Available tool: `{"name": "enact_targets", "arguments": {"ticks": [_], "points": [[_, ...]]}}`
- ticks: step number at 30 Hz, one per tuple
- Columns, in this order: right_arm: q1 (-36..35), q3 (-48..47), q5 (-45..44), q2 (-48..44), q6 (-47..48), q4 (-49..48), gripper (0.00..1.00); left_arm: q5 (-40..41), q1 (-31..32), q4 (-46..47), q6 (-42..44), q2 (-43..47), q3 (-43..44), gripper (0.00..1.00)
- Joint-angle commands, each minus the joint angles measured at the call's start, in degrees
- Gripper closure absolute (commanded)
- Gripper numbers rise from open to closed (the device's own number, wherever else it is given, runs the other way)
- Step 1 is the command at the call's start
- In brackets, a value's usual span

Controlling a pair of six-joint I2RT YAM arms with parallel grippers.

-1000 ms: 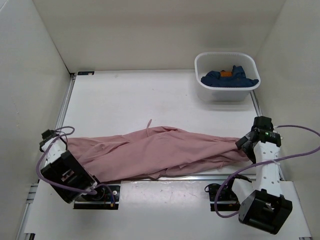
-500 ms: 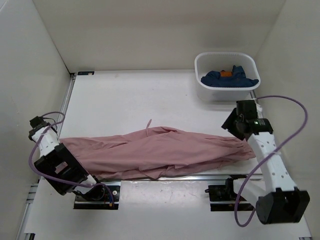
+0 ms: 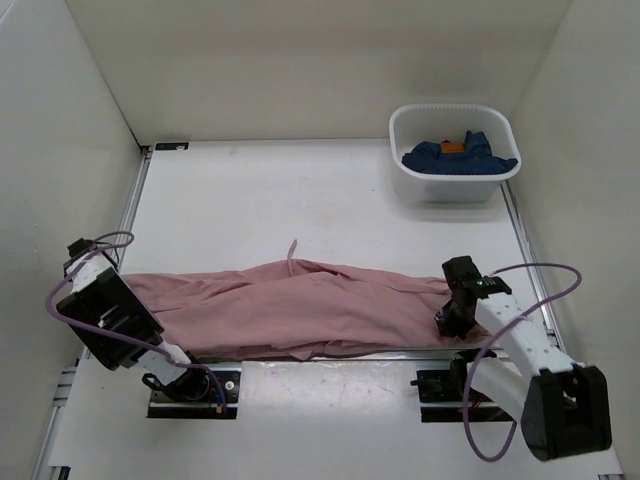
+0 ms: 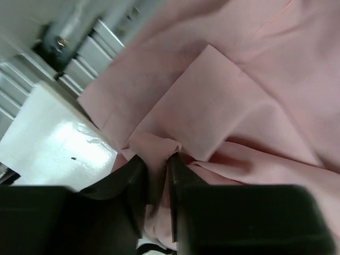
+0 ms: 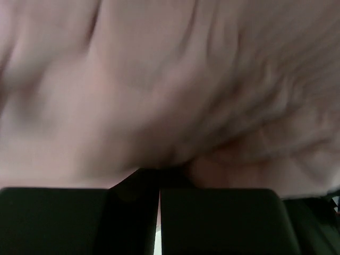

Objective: Fold and stack the trousers
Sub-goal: Fold the trousers

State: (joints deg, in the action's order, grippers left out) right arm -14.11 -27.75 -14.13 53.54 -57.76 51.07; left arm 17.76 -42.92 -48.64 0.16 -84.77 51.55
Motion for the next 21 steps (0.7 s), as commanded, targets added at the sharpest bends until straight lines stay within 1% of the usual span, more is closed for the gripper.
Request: {"name": "enact_targets", "arguments": {"ticks": [1, 2, 3, 4, 5, 6, 7, 8, 9, 11, 13, 15, 16, 18, 19, 20, 21], "points": [[4.0, 1.4, -3.3, 6.9, 0.5, -4.2, 1.0, 1.5, -0.2, 2.9, -0.2, -0.7, -0.9, 0.63], [4.0, -1.1, -4.1, 9.5, 1.8, -5.1, 1.0, 1.5, -0.2, 2.9, -0.2, -0.7, 0.1, 0.6], [4.0, -2.6, -5.1, 9.5, 2.8, -5.1, 1.0, 1.5, -0.2, 2.0, -0.2, 0.1, 0.9, 0.56], [2.1, -4.5, -6.8, 9.5, 2.8, -4.1, 0.98, 1.5, -0.2, 0.8, -0.2, 2.0, 1.8, 0.46], [1.1, -6.4, -8.7, 9.5, 3.4, -3.2, 0.91, 1.0, -0.2, 0.1, -0.2, 3.0, 2.8, 0.41], [0.1, -10.4, -10.6, 8.3, 3.4, -0.5, 0.88, 1.0, -0.2, -0.7, -0.2, 4.1, 4.4, 0.37], [-1.3, -12.3, -14.2, 8.3, 3.4, 1.3, 0.86, 1.0, -0.2, -2.1, -0.2, 5.8, 5.2, 0.34], [-1.8, -14.2, -15.7, 7.6, 2.9, 2.9, 0.82, 1.0, -0.2, -3.0, -0.2, 6.5, 6.0, 0.31], [-2.9, -17.5, -17.0, 7.0, 2.9, 5.9, 0.82, 0.0, -0.2, -4.3, -0.2, 7.0, 7.9, 0.29], [-4.4, -20.0, -18.9, 6.5, 2.2, 8.1, 0.76, -2.0, 0.4, -9.0, -0.2, 7.9, 9.8, 0.29], [-7.0, -21.5, -20.1, 6.5, 0.9, 8.8, 0.72, -3.3, 2.0, -10.9, -0.2, 9.3, 10.6, 0.28], [-8.3, -20.9, -19.0, 7.3, 0.2, 7.8, 0.68, -3.3, 4.7, -10.9, -0.2, 10.1, 7.9, 0.28], [-8.3, -20.2, -17.9, 8.2, -0.3, 5.4, 0.68, -3.3, 5.6, -10.9, -0.2, 9.3, 6.3, 0.28], [-8.3, -18.9, -13.4, 12.2, -1.5, 3.0, 0.68, -1.2, 8.5, -10.4, -0.2, 5.9, 3.1, 0.32], [-8.3, -17.9, -11.9, 15.5, -1.5, 0.5, 0.68, -0.5, 9.1, -8.3, -0.2, 5.0, 0.2, 0.38], [-7.8, -17.3, -10.1, 17.0, -2.0, -0.9, 0.7, 0.0, 9.1, -6.7, -0.2, 3.2, -1.3, 0.41], [-7.3, -16.1, -7.1, 18.6, -2.0, -2.3, 0.74, 0.5, 10.6, -5.2, -0.2, 2.3, -2.6, 0.43]]}}
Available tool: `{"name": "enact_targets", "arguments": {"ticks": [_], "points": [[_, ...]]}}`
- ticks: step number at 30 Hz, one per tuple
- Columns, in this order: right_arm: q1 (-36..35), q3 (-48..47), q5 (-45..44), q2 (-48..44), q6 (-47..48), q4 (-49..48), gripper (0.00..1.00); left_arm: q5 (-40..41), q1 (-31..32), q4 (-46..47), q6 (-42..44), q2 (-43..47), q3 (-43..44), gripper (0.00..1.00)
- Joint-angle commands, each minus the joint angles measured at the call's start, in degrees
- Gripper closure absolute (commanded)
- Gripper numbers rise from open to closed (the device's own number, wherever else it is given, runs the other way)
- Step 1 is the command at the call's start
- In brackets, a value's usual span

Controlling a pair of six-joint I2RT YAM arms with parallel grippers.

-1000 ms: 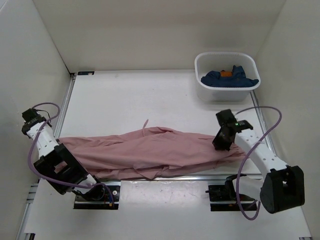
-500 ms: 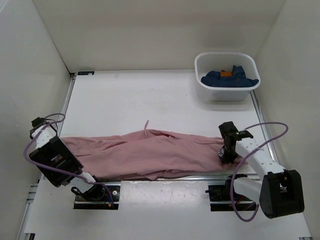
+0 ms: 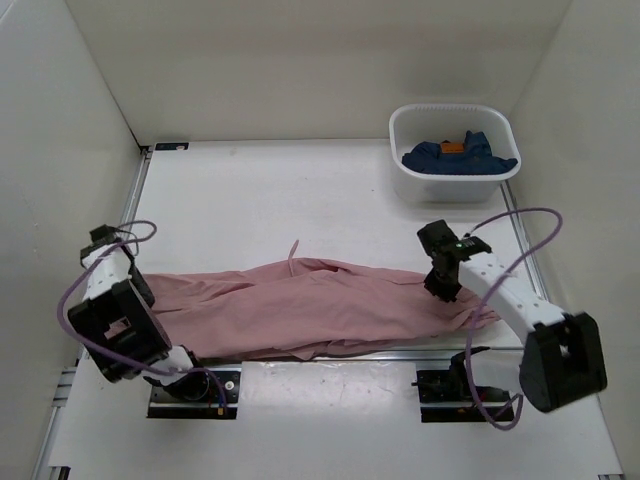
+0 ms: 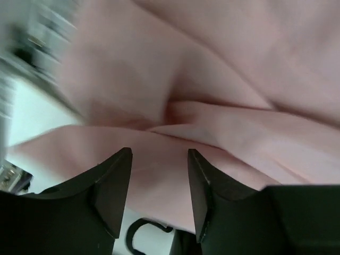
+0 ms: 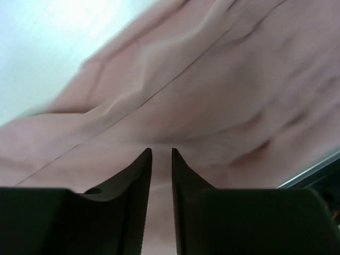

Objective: Fold and stack the trousers
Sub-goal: Fold the trousers

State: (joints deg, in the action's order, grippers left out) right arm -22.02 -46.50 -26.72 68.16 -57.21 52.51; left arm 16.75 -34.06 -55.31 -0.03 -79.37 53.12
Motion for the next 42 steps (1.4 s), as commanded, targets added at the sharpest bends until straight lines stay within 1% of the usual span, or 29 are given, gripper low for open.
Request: {"name": "enact_targets", "arguments": {"ticks": [1, 2, 3, 5, 8, 9, 10, 12, 13, 15, 17, 18, 19, 21, 22, 25, 29, 30, 33, 36, 38, 39, 40, 42], "points": [[1.4, 3.4, 7.3, 6.7, -2.6, -7.0, 0.76, 2.7, 2.3, 2.9, 0.0, -3.8, -6.2, 0.43], [3.0, 4.0, 8.8, 7.9, -2.6, -8.7, 0.76, 3.2, 2.9, 6.1, 0.0, -4.5, -6.9, 0.43], [3.9, 4.0, 9.8, 9.2, -1.9, -10.3, 0.78, 3.2, 3.6, 7.6, 0.0, -5.8, -6.9, 0.45], [6.8, 3.7, 9.8, 13.6, -0.5, -12.2, 0.79, 3.2, 5.8, 11.1, 0.0, -7.1, -6.2, 0.46], [11.2, -0.3, 5.7, 18.9, 1.8, -11.6, 0.83, -2.8, 8.7, 11.6, 0.0, -7.9, -0.6, 0.46], [12.3, -1.3, 2.7, 20.4, 2.9, -11.6, 0.83, -4.6, 9.4, 11.6, 0.0, -7.2, 0.8, 0.46], [14.5, -3.1, 1.5, 21.0, 3.4, -11.6, 0.85, -5.9, 11.2, 11.6, 0.0, -6.3, 2.0, 0.45], [16.6, -4.9, 0.1, 22.8, 4.6, -11.1, 0.85, -8.3, 12.7, 11.6, 0.0, -4.7, 4.3, 0.42], [18.1, -5.9, 0.1, 23.4, 6.3, -11.1, 0.85, -8.8, 13.4, 10.2, 0.0, -4.7, 4.9, 0.41], [18.6, -8.5, 0.6, 24.6, 9.6, -11.1, 0.85, -11.0, 14.0, 6.9, 0.0, -3.2, 7.0, 0.35], [18.6, -10.5, 1.2, 25.4, 11.4, -10.6, 0.85, -11.0, 12.7, 2.9, 0.0, -2.3, 8.2, 0.31], [18.1, -10.5, 2.0, 25.4, 12.0, -10.6, 0.85, -11.0, 11.5, 2.3, 0.0, -1.1, 8.2, 0.3], [18.1, -11.1, 2.0, 24.9, 12.6, -10.6, 0.85, -11.0, 8.3, 2.3, 0.0, -1.1, 8.2, 0.29], [18.1, -11.1, 2.0, 23.6, 13.3, -10.1, 0.85, -11.0, 5.2, -1.3, 0.0, -1.1, 8.8, 0.29], [18.1, -11.1, 2.0, 22.9, 14.0, -10.1, 0.85, -11.6, 2.5, -2.6, 0.0, -3.0, 8.1, 0.29], [18.1, -11.1, 1.5, 21.8, 15.5, -9.5, 0.85, -12.2, -1.5, -3.0, 0.0, -5.6, 4.3, 0.29], [18.1, -9.9, 1.5, 21.2, 16.7, -9.5, 0.85, -13.3, -2.1, 1.0, 0.0, -9.5, 3.0, 0.26], [18.1, -9.3, 1.5, 21.2, 16.7, -9.5, 0.85, -14.6, -2.1, 1.0, 0.0, -10.4, 3.7, 0.25], [18.1, -8.7, 0.8, 20.7, 16.7, -9.0, 0.85, -17.1, -2.1, 0.3, 0.0, -12.6, 4.5, 0.25], [18.1, -8.1, 0.3, 19.6, 16.7, -9.0, 0.85, -16.2, -2.1, 1.1, 0.0, -13.2, 2.3, 0.31], [18.1, -8.1, 0.3, 19.0, 16.7, -9.0, 0.85, -14.4, -2.8, 2.2, 0.0, -13.7, 0.5, 0.39], [18.1, -8.1, 0.3, 19.0, 16.7, -9.0, 0.85, -13.9, -2.8, 2.7, 0.0, -14.2, 0.5, 0.45], [18.1, -8.1, -0.3, 19.0, 16.7, -9.0, 0.85, -13.9, -2.8, 2.8, 0.0, -14.2, 0.5, 0.63], [18.1, -8.1, -0.3, 18.5, 16.7, -8.5, 0.85, -13.2, -3.3, 3.3, 0.0, -14.2, 0.5, 0.86]]}}
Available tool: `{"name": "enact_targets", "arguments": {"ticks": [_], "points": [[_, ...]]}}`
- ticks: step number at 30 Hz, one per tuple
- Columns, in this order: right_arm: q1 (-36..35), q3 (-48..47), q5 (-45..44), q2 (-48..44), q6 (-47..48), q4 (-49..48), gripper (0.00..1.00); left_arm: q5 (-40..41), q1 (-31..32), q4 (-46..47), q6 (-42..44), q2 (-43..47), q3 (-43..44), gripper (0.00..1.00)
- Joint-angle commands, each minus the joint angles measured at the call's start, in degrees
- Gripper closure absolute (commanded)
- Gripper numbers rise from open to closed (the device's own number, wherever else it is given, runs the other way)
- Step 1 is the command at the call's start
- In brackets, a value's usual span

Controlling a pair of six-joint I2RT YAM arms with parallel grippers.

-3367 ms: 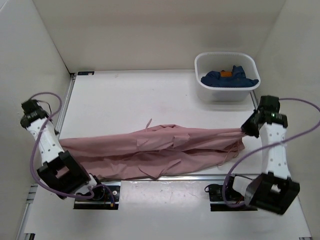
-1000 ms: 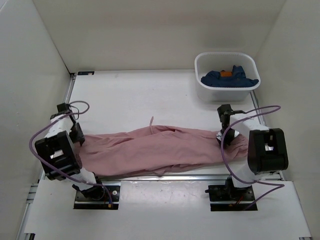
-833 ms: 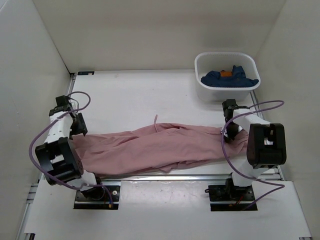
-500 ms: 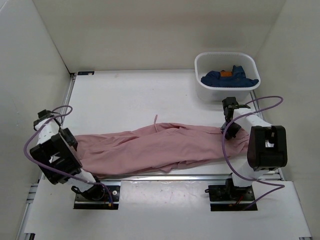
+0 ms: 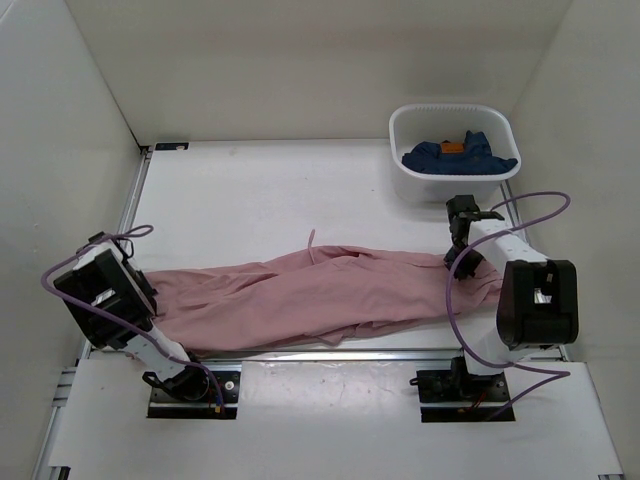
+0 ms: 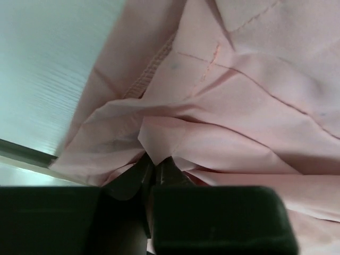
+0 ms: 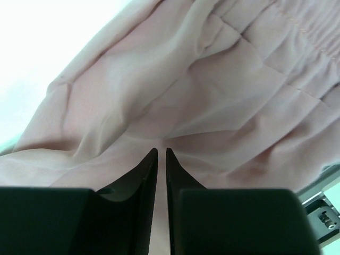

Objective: Fold and stack the trousers
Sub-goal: Fold the trousers

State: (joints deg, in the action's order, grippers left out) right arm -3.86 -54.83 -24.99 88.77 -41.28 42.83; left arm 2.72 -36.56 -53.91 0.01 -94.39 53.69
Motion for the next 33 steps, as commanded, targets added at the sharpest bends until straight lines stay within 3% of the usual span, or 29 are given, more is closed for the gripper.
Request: {"name": "enact_targets", "arguments": {"ticks": [1, 12, 20, 25, 26, 27, 28, 29, 30, 32, 33], "points": [[-0.1, 0.2, -2.5, -2.1, 0.8, 1.2, 0.85, 1.3, -0.8, 1.9, 0.0, 0.8, 0.4, 0.86], [-0.1, 2.8, -2.5, -1.5, 0.8, 0.1, 0.85, 2.4, -0.8, -0.2, 0.0, 8.6, 13.6, 0.86], [-0.1, 3.4, -2.0, -0.4, 0.8, -0.5, 0.85, 2.9, 1.0, -1.7, 0.0, 2.6, 15.6, 0.86], [-0.1, 3.4, -2.0, -0.4, 1.3, -1.5, 0.85, 2.3, 2.2, 2.2, 0.0, -1.2, 17.7, 0.83], [-0.1, 2.9, -2.0, -0.4, 2.5, -1.5, 0.8, 2.3, 2.2, 3.0, 0.0, -2.7, 17.7, 0.62], [-0.1, 2.1, -2.0, -0.4, 3.2, -1.5, 0.75, 3.7, 2.2, 3.0, 0.0, -3.8, 17.7, 0.51], [-0.8, 1.4, 0.1, -1.3, 4.3, -2.2, 0.68, 4.4, 2.7, 3.0, 0.0, -4.7, 17.7, 0.48], [-0.8, 0.6, 0.7, -3.3, 6.5, -2.2, 0.55, 4.9, 2.7, 2.5, 0.0, -5.4, 17.7, 0.46], [-1.5, -2.0, 0.7, -4.7, 7.3, -1.6, 0.31, 4.9, 2.7, 2.5, 0.0, -4.9, 16.9, 0.38], [-2.3, -5.3, 0.7, -9.5, 8.1, 3.3, 0.19, 5.5, 2.7, 2.5, 0.0, -2.0, 15.8, 0.29], [-2.3, -6.9, -0.6, -11.4, 7.4, 5.7, 0.05, 6.5, 2.7, 2.5, 0.0, -0.8, 15.8, 0.25]]}}
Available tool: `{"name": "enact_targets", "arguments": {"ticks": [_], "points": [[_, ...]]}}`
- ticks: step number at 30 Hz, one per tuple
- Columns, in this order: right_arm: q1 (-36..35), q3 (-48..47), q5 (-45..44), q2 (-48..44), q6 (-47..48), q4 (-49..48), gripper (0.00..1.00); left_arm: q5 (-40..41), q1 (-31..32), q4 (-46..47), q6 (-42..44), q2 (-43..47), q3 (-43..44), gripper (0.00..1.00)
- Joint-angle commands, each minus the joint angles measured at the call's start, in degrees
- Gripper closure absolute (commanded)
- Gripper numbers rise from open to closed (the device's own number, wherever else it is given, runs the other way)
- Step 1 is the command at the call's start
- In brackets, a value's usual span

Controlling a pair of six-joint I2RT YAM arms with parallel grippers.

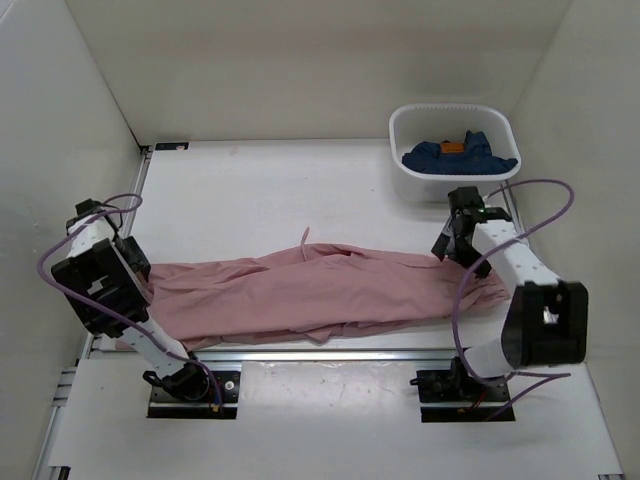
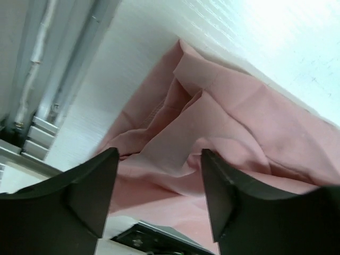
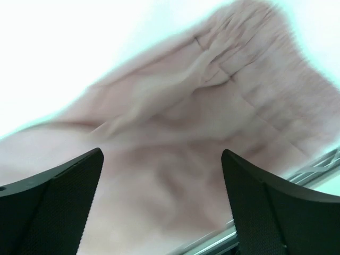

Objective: Fold and stack the trousers
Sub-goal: Fold the trousers

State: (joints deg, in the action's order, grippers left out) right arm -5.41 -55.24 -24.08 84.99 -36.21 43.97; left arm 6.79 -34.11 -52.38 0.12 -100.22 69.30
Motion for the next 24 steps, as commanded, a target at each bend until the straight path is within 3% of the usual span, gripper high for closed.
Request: {"name": "enact_targets", "arguments": {"ticks": [1, 4, 8, 13, 18, 20, 24], "points": [[-0.7, -8.9, -2.1, -10.9, 1.6, 9.8, 0.03, 3.9, 0.3, 1.0, -0.1, 6.2, -0.4, 0.23], [0.6, -9.7, -1.2, -16.9, -1.7, 17.0, 0.01, 6.2, 0.3, -0.6, -0.1, 11.6, -1.5, 0.18], [2.1, 0.5, 4.8, -25.1, -7.4, 20.1, 0.01, 8.7, 0.3, -2.5, -0.1, 18.2, -4.9, 0.14], [11.8, 13.0, 10.9, -28.5, -11.2, 2.4, 0.01, 10.6, 0.3, -1.2, -0.1, 18.2, -16.5, 0.14], [18.4, 21.0, 17.1, -23.3, -16.4, -18.5, 0.01, 12.5, 0.9, 7.3, -0.1, 15.3, -22.6, 0.14], [19.2, 21.8, 17.7, -19.1, -16.4, -22.3, 0.01, 13.2, 0.9, 10.1, -0.1, 13.7, -23.1, 0.14], [19.7, 21.3, 17.7, -10.9, -15.9, -20.9, 0.04, 13.2, 2.6, 13.9, -0.1, 9.8, -23.8, 0.14]]}}
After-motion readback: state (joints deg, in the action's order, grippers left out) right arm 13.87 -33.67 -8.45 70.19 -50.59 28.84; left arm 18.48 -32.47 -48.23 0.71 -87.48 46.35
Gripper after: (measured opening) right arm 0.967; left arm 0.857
